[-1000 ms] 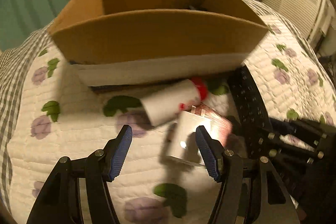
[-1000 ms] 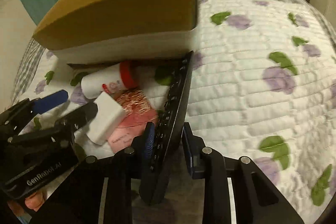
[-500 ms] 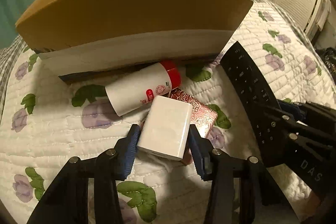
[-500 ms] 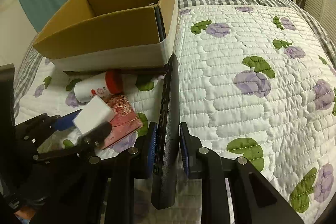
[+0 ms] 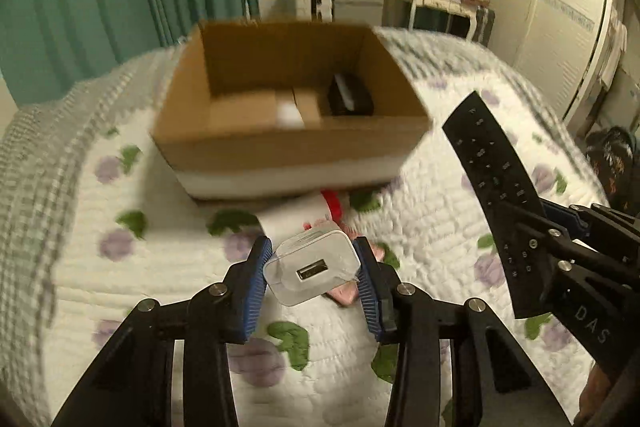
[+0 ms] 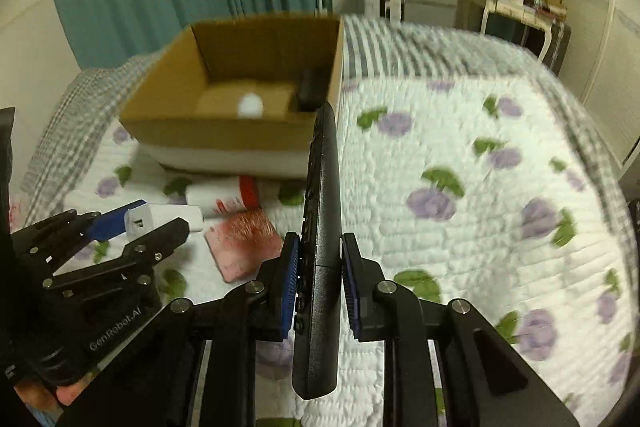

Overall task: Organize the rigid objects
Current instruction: 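Drop remote and white charger into the box and open both grippers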

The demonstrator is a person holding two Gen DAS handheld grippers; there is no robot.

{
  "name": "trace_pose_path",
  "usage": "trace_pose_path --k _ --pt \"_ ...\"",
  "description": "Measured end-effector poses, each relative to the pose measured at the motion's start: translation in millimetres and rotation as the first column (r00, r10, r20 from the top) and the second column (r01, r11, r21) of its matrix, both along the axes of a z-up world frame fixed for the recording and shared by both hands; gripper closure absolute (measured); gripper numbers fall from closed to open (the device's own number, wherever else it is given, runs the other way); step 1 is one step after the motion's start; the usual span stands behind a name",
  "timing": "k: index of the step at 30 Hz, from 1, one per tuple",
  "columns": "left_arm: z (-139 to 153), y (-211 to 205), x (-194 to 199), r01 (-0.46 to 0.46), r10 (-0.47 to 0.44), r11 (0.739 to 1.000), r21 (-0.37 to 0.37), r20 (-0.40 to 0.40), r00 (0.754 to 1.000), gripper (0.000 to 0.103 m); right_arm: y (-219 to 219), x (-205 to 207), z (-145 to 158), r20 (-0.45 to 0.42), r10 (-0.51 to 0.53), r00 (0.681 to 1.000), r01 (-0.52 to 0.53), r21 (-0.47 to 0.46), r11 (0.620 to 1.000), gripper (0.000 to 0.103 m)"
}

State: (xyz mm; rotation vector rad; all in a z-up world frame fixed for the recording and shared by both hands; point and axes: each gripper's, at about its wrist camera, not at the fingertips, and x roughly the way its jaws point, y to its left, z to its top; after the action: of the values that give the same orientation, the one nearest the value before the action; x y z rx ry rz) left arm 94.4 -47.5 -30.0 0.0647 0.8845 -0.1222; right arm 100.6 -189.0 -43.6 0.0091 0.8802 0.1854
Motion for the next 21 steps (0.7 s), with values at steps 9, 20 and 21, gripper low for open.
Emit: trace_pose_path --k 9,20,21 --pt "92 20 17 -0.018 0.016 1.0 0.008 0.161 0.987 0.061 24 8 100 0.16 0.055 0.986 -0.049 -0.038 0.998 0.083" --pt "102 38 90 -0.037 0.029 0.999 0.035 0.196 0.98 0.061 55 80 141 0.235 0.111 0.966 -0.11 -0.017 0.994 0.083" --pt "96 39 98 -0.038 0.031 0.999 0.034 0.188 0.982 0.061 55 85 139 0.234 0.114 0.966 -0.113 -0.019 0.993 0.083"
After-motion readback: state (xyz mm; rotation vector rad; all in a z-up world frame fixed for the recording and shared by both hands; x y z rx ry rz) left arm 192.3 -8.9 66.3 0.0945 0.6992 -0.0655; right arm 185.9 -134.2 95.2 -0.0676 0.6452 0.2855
